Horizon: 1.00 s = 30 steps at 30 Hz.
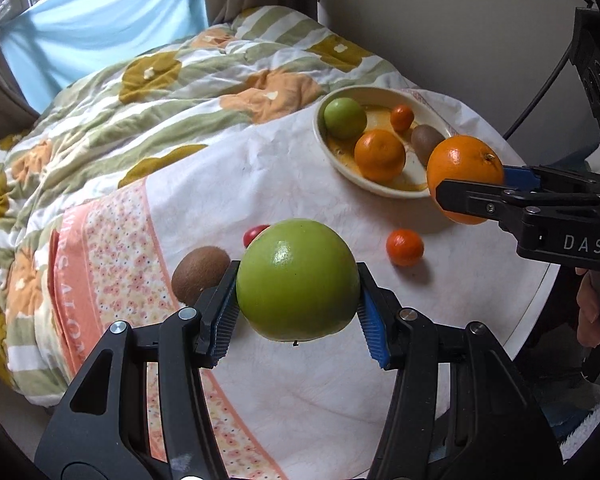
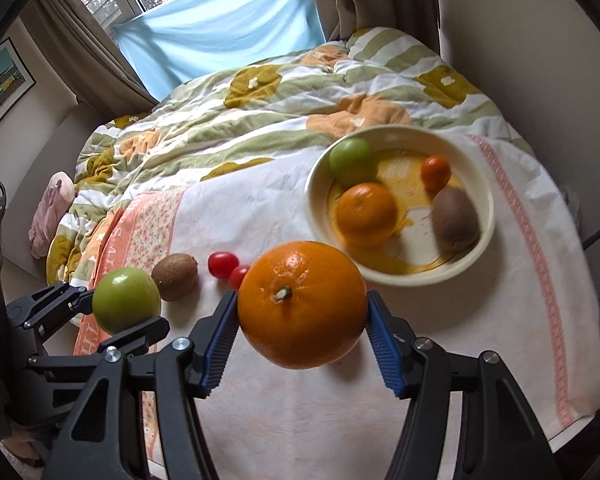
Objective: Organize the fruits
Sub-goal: 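Carry the green apple into the duck bowl and open the left tool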
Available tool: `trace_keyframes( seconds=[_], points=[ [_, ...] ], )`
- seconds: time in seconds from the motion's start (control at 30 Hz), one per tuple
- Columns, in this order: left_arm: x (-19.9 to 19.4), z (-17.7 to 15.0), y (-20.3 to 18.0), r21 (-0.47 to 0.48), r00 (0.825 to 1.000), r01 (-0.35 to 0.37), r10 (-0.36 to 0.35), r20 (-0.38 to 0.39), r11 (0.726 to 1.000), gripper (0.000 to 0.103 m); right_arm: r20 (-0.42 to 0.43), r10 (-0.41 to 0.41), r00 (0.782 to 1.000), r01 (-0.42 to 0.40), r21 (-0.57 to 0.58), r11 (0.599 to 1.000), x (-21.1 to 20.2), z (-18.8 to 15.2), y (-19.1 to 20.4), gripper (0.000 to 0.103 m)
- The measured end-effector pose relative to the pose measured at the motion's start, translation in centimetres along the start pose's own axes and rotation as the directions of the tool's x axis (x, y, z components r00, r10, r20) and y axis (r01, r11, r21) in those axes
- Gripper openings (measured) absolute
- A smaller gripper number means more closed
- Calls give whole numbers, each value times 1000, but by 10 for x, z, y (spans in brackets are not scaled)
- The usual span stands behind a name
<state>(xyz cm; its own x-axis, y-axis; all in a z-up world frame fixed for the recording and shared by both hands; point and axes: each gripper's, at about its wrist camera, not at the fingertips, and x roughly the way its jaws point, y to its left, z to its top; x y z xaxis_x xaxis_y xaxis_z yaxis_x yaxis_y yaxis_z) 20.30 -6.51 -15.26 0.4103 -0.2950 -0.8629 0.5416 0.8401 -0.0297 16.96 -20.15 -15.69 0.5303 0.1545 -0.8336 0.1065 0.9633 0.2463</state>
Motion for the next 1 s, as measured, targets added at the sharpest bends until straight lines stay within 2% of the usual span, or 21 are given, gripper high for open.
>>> trace_keyframes(
  seconds=[0.37, 0.67, 1.0],
  points=[
    [20, 67, -57, -29, 997, -5, 7, 73, 1000, 53, 47, 12, 999, -7, -98, 995, -21, 53, -67, 58],
    [76, 115, -80, -34, 998, -5, 7, 62, 999, 53, 61, 45, 997, -37, -125, 992, 4, 98, -112, 58],
    [142, 144, -92, -37, 1000, -1, 2, 12, 999, 53, 61, 60, 996, -54, -96, 994, 43, 128, -153, 58]
  ],
)
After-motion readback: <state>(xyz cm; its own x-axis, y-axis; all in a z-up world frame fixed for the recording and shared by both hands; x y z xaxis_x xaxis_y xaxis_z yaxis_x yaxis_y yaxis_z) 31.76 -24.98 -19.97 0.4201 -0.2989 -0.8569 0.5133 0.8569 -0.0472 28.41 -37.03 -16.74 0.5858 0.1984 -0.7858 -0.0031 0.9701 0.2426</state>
